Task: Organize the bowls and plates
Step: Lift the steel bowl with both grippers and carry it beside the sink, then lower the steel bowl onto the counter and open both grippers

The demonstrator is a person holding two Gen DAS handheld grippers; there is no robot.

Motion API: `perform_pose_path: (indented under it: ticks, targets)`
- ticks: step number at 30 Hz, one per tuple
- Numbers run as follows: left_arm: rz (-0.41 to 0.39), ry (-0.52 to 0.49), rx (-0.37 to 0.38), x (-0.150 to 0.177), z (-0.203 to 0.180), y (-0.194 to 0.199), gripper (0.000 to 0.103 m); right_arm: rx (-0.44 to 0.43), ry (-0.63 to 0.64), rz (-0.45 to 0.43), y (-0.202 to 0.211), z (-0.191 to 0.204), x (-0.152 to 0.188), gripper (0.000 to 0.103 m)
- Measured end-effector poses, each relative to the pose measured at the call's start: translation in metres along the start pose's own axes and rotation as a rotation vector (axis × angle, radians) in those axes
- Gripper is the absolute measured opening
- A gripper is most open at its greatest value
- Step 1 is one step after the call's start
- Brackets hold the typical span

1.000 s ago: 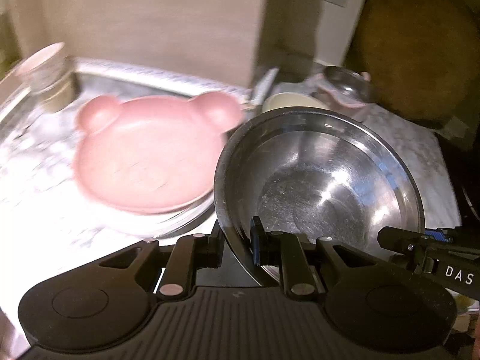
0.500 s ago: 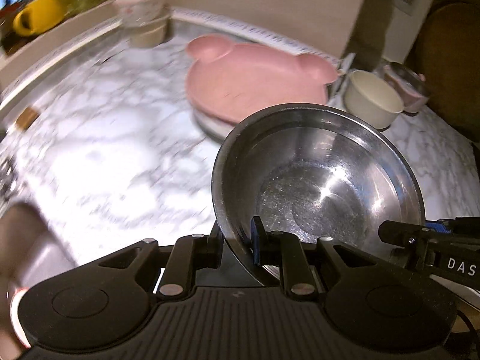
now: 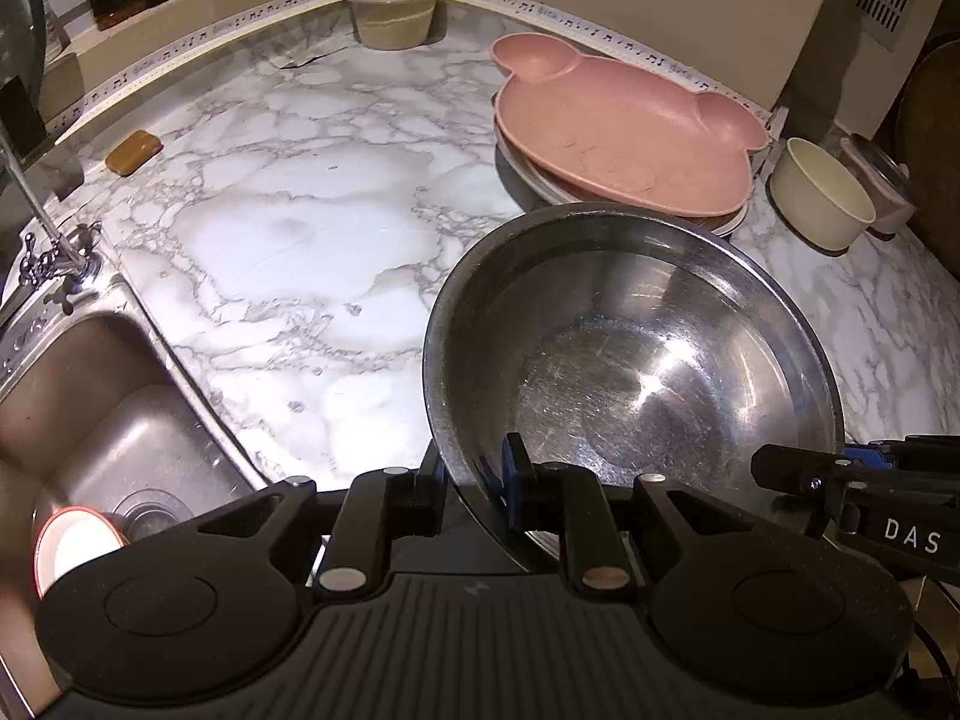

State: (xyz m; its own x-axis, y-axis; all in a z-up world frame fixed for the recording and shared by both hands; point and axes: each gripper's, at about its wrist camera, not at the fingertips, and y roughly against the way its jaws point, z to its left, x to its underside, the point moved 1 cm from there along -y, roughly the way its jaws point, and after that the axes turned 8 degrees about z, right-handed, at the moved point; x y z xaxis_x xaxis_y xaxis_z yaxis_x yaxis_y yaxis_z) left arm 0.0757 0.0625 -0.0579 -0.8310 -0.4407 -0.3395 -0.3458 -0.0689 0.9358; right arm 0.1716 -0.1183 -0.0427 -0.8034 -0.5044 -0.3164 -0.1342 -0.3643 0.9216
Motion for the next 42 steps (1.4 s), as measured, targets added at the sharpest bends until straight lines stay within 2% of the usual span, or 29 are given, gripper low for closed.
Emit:
perform_pose_path:
  ticks: [10, 21, 24, 26, 27, 28, 35, 42]
  targets:
    - [0.026, 0.022, 0.022, 0.003, 0.008, -0.007, 0.017, 0.012, 0.008, 0.027, -0.008, 0.005, 0.001, 0.025]
    - [0.032, 0.034, 0.039, 0.005, 0.012, -0.006, 0.019, 0.016, 0.009, 0.027, -0.005, 0.003, 0.000, 0.032]
    - [0.023, 0.034, 0.041, 0.005, 0.013, -0.003, 0.031, 0.016, 0.007, 0.011, 0.000, 0.000, -0.001, 0.034]
    - [0.005, 0.028, 0.029, 0.005, 0.013, 0.001, 0.043, 0.014, 0.000, -0.002, 0.005, -0.003, -0.002, 0.036]
    - [-0.004, 0.024, 0.022, 0.004, 0.013, 0.004, 0.053, 0.013, -0.005, -0.008, 0.007, -0.005, -0.002, 0.037]
    - [-0.018, 0.021, 0.018, 0.003, 0.013, 0.007, 0.057, 0.013, -0.009, -0.014, 0.010, -0.007, -0.003, 0.037]
    - [-0.083, -0.019, 0.038, -0.009, 0.003, 0.031, 0.057, 0.017, -0.020, -0.079, 0.032, -0.020, -0.011, 0.045]
    - [-0.120, -0.093, 0.071, -0.029, -0.025, 0.044, 0.057, 0.026, -0.034, -0.137, 0.053, -0.036, -0.021, 0.051]
